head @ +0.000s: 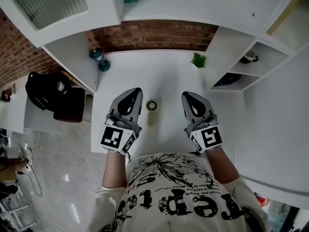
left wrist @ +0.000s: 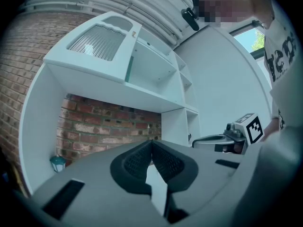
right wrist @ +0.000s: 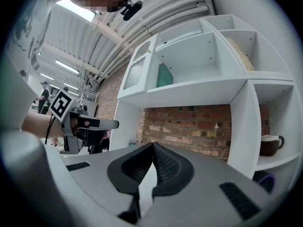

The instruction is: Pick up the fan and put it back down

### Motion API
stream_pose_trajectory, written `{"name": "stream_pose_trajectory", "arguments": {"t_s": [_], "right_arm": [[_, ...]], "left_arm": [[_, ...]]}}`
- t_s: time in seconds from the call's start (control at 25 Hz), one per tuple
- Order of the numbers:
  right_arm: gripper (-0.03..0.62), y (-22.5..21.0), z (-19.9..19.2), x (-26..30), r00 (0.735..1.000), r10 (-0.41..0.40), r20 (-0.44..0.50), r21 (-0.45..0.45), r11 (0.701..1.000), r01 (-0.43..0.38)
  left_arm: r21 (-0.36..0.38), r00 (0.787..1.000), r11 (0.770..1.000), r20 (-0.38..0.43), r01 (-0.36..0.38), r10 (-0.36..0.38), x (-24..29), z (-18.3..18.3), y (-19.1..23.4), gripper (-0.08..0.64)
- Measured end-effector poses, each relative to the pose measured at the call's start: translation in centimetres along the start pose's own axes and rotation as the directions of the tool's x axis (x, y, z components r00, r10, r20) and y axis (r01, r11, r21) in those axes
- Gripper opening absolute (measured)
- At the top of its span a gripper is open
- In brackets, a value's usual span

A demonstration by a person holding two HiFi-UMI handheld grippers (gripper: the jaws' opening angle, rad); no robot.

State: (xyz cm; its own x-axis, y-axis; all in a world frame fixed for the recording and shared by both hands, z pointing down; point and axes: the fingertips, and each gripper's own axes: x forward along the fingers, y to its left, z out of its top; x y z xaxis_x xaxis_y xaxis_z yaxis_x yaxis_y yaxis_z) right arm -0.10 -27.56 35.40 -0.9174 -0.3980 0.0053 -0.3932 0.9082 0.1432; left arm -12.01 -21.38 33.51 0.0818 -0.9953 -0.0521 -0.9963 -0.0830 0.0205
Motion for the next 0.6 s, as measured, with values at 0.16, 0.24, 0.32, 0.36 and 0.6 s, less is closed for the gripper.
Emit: {"name": "stream_pose_trajectory", "arguments": {"t_s": [0.16, 0.24, 0.32, 0.36, 0.6], "right_arm": [[0.013, 0.38, -0.25, -0.18, 1.0, 0.008, -0.013, -0.005, 1.0, -0.008], [0.013, 0.49, -0.51, -0.31, 1.0, 0.008, -0.023, -0.006, 1.0, -0.008], [0.013, 0.58, -0.55, -0.26, 1.0, 0.003, -0.029, -0.013, 1.0, -0.004], [0.012, 0.62, -0.5, -0.16, 1.0, 0.0, -0.029, -0.018, 1.0, 0.0], [0.012, 0.54, -0.48, 0.07, 0.999, -0.026, -0.03, -0.01, 1.0, 0.025]], "left_arm": [[-0.002, 1.0, 1.0, -0.004, 0.007, -0.007, -0.01, -0.17, -0.37, 0.015], [-0.004, 1.0, 1.0, -0.002, 0.011, -0.011, 0.06, -0.27, -0.54, 0.015], [-0.007, 1.0, 1.0, 0.001, 0.015, -0.015, 0.13, -0.21, -0.52, 0.015], [-0.009, 1.0, 1.0, 0.001, 0.018, -0.018, 0.14, -0.18, -0.45, 0.015], [-0.009, 1.0, 1.0, -0.016, 0.026, -0.026, 0.13, -0.48, -0.28, 0.015]]}}
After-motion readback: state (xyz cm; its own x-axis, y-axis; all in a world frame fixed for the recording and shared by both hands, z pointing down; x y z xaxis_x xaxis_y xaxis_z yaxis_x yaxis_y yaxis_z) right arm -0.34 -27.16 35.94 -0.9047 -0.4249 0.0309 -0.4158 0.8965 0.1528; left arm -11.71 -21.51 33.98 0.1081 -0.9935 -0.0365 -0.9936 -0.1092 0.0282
